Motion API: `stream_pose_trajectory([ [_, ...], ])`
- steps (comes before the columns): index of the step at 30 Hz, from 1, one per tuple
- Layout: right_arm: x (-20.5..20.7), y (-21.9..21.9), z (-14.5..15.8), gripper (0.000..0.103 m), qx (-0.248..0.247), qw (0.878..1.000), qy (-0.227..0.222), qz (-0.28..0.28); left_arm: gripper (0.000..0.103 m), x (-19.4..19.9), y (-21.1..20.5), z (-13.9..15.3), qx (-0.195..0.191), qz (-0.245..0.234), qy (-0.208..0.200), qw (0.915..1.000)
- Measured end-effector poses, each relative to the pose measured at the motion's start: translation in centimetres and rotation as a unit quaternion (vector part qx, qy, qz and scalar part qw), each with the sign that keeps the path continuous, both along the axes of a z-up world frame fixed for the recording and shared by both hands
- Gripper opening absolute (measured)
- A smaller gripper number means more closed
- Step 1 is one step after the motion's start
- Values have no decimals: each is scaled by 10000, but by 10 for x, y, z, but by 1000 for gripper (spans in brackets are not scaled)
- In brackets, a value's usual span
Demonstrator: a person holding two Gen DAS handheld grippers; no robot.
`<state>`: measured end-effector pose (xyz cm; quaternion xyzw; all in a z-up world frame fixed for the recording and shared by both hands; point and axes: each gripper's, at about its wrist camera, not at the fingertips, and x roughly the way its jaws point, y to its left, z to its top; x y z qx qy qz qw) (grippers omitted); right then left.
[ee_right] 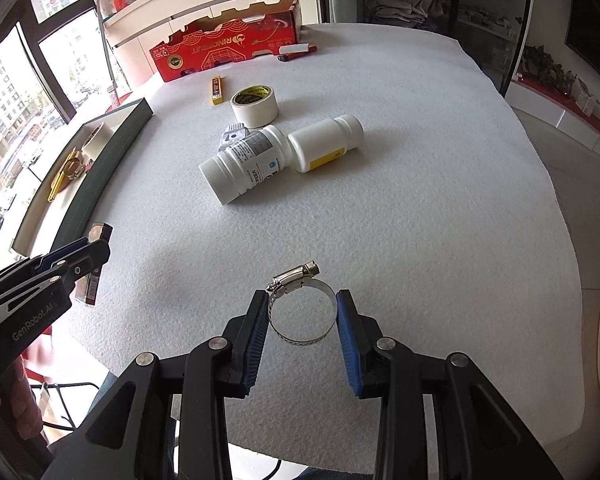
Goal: Organize rigid objects
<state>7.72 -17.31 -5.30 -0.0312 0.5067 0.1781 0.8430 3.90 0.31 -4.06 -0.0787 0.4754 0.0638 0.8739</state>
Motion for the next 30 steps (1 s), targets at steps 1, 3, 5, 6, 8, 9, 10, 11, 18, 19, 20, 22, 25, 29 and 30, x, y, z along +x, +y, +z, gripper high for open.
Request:
stream_pose_trajectory([
  [1, -1, 4, 1, 35, -8, 10000, 6, 25, 26, -3, 1, 1, 5, 8, -31, 10000],
  [3, -4, 11, 3, 35, -33, 10000, 8, 79, 26, -7, 6, 3, -9, 30, -83, 10000],
  [5, -5, 19, 4, 35, -71, 9999, 18, 151, 26, -11, 12, 3, -47, 50, -120, 9999],
  [6, -6, 24, 5, 35, -94, 9998, 23, 184, 26, -13, 15, 4, -62, 59, -134, 9999],
  [8, -8, 33, 6, 35, -131, 9996, 45, 255, 26, -17, 20, 4, -82, 68, -169, 9998],
  [9, -8, 38, 7, 35, -156, 9995, 48, 285, 26, -18, 22, 4, -95, 73, -183, 9998],
  [10, -9, 43, 7, 35, -189, 9993, 41, 317, 26, -20, 25, 4, -113, 70, -203, 9997],
  [11, -10, 48, 8, 35, -222, 9991, 42, 353, 26, -21, 28, 4, -127, 70, -225, 9996],
  [18, -12, 86, 10, 35, -300, 9975, 92, 626, 26, -32, 47, 6, -161, 165, -371, 9990],
  [19, -12, 92, 9, 35, -338, 9972, 82, 668, 26, -33, 50, 5, -187, 191, -384, 9989],
  [20, -13, 97, 9, 35, -363, 9968, 76, 714, 26, -35, 54, 5, -206, 221, -393, 9988],
  [22, -14, 107, 9, 35, -401, 9959, 83, 808, 26, -37, 60, 4, -252, 271, -406, 9985],
  [25, -15, 122, 11, 35, -458, 9943, 72, 955, 26, -41, 70, 5, -376, 340, -425, 9978],
  [29, -16, 141, 16, 35, -498, 9922, 39, 1145, 26, -47, 84, 11, -453, 475, -549, 9963],
  [30, -15, 146, 17, 35, -499, 9917, 29, 1186, 26, -48, 88, 13, -469, 519, -583, 9958],
])
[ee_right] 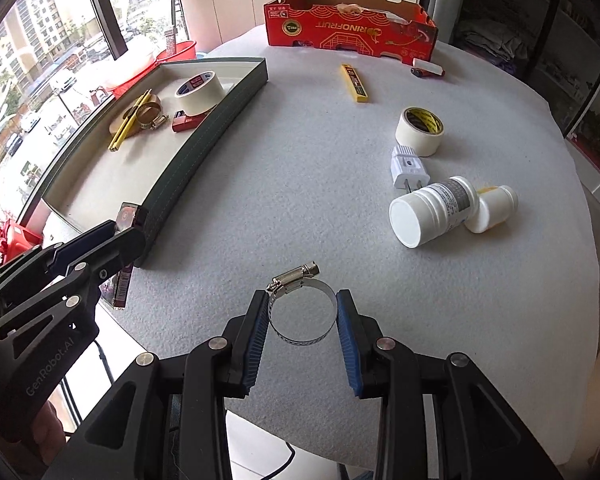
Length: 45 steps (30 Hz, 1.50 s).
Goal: Organize rigid objects
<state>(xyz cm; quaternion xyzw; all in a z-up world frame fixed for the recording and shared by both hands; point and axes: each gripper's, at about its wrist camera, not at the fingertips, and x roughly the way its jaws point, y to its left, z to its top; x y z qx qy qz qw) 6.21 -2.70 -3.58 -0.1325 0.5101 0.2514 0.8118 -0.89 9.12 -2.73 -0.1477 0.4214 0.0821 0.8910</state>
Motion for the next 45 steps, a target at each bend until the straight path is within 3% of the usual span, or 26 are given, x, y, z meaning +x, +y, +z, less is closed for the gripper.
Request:
stream_pose_trajectory([
  [11, 11, 61, 28, 35, 314, 9975, -129, 614, 26, -14, 62, 26, 67, 673, -271, 9973],
  [22, 33, 114, 49, 35, 576, 9933, -87, 997, 26, -12, 129, 44, 437, 1374, -421, 9887],
  [32, 49, 146, 48, 35, 659, 9913, 48, 1136, 26, 5, 152, 30, 461, 1518, -200, 9871],
  [45, 65, 152, 31, 35, 652, 9917, 298, 1064, 26, 25, 150, 7, 424, 1413, 135, 9890],
])
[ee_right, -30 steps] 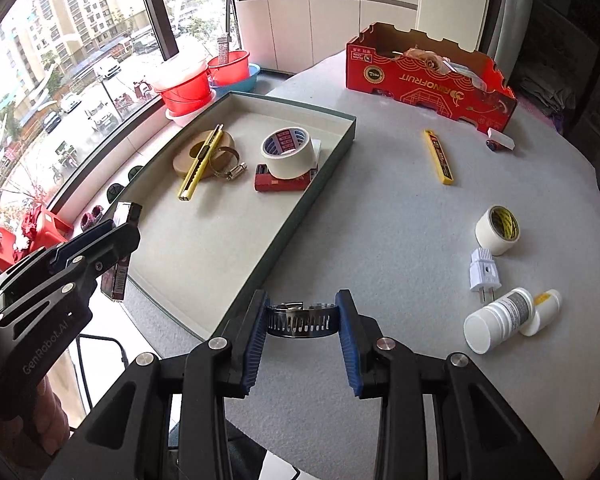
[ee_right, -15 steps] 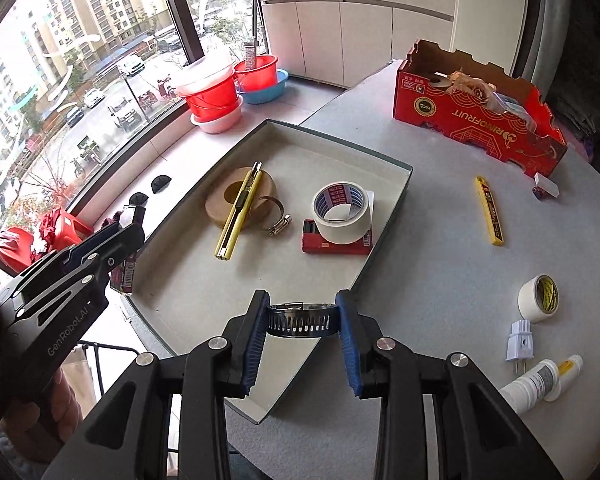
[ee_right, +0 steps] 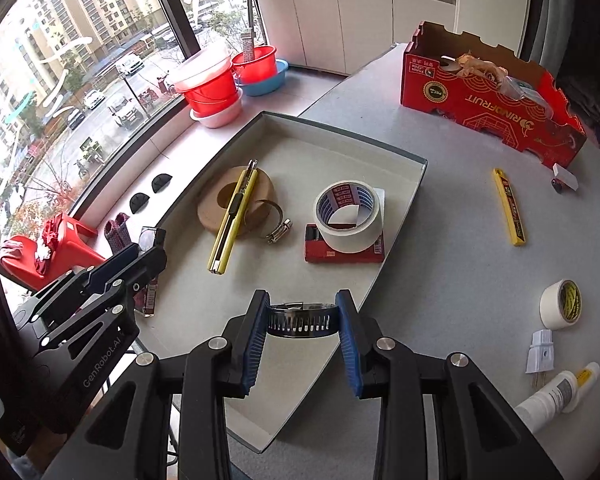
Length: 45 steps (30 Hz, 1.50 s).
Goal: Organize rigid objects
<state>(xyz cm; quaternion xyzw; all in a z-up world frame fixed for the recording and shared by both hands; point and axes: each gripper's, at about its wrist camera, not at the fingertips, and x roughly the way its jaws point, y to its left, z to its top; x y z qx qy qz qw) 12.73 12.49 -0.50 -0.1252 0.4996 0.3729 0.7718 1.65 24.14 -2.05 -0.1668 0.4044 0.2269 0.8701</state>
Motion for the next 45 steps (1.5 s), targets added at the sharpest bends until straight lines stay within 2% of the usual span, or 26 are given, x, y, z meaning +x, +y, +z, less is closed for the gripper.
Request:
stream_pose_trajectory([
  [29, 13, 19, -38, 35, -327, 9992, 186, 92, 27, 29, -9, -36, -201, -299, 530, 9979],
  [31, 12, 20, -40, 35, -370, 9991, 172, 101, 42, 30, -10, -39, -217, -328, 566, 9976],
  [33, 12, 19, -40, 36, -456, 9989, 70, 105, 64, 29, -9, -40, -115, -227, 613, 9978],
  [34, 11, 19, -40, 36, -476, 9988, 39, 112, 68, 28, -8, -40, -89, -177, 614, 9979],
  [35, 12, 18, -39, 36, -470, 9988, 26, 118, 77, 26, -5, -40, -88, -111, 614, 9980],
  [36, 12, 16, -38, 37, -420, 9990, 43, 141, 80, 25, -3, -40, -108, -48, 600, 9981],
  [38, 10, 14, -32, 56, -290, 9995, 21, 158, 81, 21, 2, -40, -173, 89, 627, 9978],
  [39, 9, 13, -29, 64, -351, 9993, -125, 64, 83, 21, 5, -41, -218, 172, 729, 9969],
  [40, 8, 12, -24, 85, -441, 9985, -326, -55, 83, 20, 9, -42, -274, 260, 787, 9962],
  [41, 7, 10, -20, 98, -433, 9978, -485, -113, 88, 18, 11, -42, -337, 299, 762, 9961],
  [43, 6, 6, -12, 99, -314, 9981, -528, -103, 101, 16, 13, -40, -395, 347, 680, 9963],
  [45, 7, 2, -9, 99, -299, 9984, -469, -133, 103, 13, 11, -35, -354, 372, 616, 9968],
])
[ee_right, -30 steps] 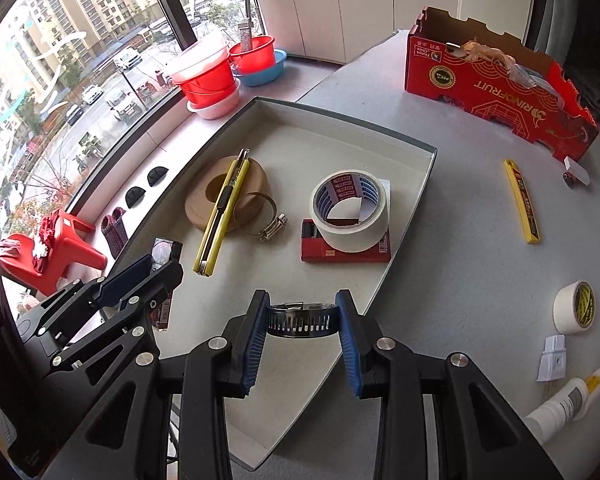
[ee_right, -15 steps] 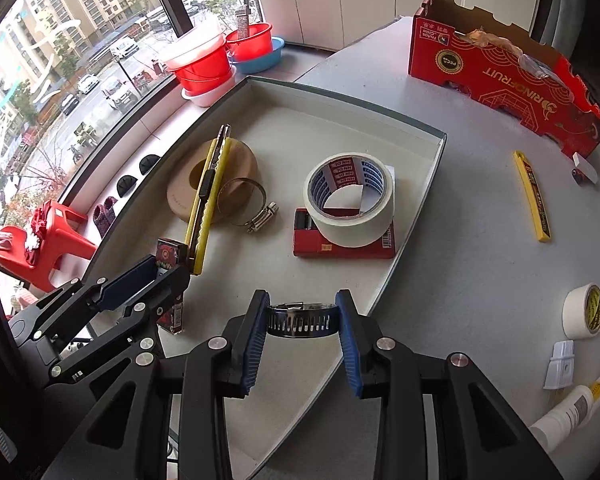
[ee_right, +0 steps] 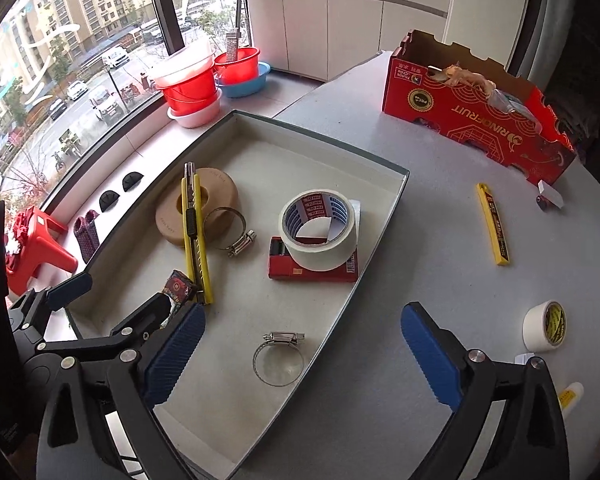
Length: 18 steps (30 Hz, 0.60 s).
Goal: Organize rigid objects
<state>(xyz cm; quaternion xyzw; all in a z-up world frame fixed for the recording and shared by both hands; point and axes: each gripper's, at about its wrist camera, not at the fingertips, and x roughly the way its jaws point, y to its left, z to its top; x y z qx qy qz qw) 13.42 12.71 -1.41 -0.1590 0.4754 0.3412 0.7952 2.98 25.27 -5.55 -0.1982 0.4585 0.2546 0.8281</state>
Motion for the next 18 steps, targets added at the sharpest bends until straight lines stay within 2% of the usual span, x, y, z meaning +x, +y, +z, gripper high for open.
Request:
stream_pose_trajectory([
  [10, -6, -34, 3, 99, 71, 9993, 227, -290, 103, -4, -23, 16, 105, -191, -20, 9998],
  [18, -19, -84, -2, 99, 122, 9971, 461, -593, 103, -8, -60, 20, 241, -557, 106, 9981],
])
